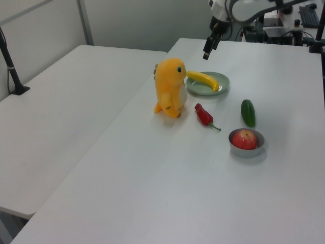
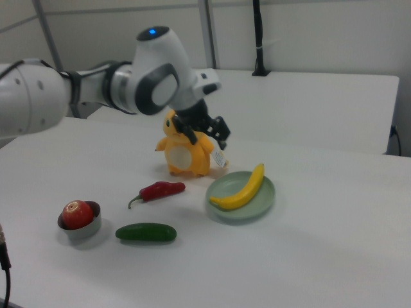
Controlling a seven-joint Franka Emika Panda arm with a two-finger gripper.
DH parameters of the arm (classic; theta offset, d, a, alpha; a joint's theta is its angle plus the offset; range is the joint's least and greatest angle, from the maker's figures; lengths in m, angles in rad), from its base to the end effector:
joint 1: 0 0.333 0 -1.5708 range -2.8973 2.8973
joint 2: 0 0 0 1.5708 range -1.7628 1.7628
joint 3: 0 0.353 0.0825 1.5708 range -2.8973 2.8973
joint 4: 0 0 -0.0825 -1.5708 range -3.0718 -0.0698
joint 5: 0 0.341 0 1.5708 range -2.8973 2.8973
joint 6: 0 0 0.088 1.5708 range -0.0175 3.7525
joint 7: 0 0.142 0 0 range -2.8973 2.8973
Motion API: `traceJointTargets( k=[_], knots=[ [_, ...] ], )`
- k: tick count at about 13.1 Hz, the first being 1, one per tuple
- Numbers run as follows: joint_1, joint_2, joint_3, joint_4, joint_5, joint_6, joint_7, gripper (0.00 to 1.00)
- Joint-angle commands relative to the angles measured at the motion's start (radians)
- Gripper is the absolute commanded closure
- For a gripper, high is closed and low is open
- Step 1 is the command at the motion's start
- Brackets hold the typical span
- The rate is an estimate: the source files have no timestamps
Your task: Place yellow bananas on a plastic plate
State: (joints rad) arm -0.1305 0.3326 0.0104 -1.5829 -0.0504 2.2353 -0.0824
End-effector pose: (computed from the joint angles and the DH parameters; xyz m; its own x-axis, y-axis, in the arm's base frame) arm 0.6650 -0.0841 0.4951 0.9510 -0.0024 0.3091 -0.0252 -0.9973 0.0697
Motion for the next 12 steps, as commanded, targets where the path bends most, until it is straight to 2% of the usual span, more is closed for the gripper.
traceJointTargets(
  k=[1,7,8,10,12],
  knots=[
    [0.084,-0.141,-0.012,-0.072,-0.032,-0.164,0.075,0.00],
    [0.235,-0.348,-0.021,-0.147,-0.031,-0.478,0.090,0.00],
    [0.253,-0.380,-0.032,-0.175,-0.031,-0.483,0.090,0.00],
    [0.334,-0.422,-0.111,-0.219,-0.025,-0.485,0.090,0.00],
    [0.319,-0.422,-0.119,-0.216,-0.014,-0.503,0.092,0.00]
  ],
)
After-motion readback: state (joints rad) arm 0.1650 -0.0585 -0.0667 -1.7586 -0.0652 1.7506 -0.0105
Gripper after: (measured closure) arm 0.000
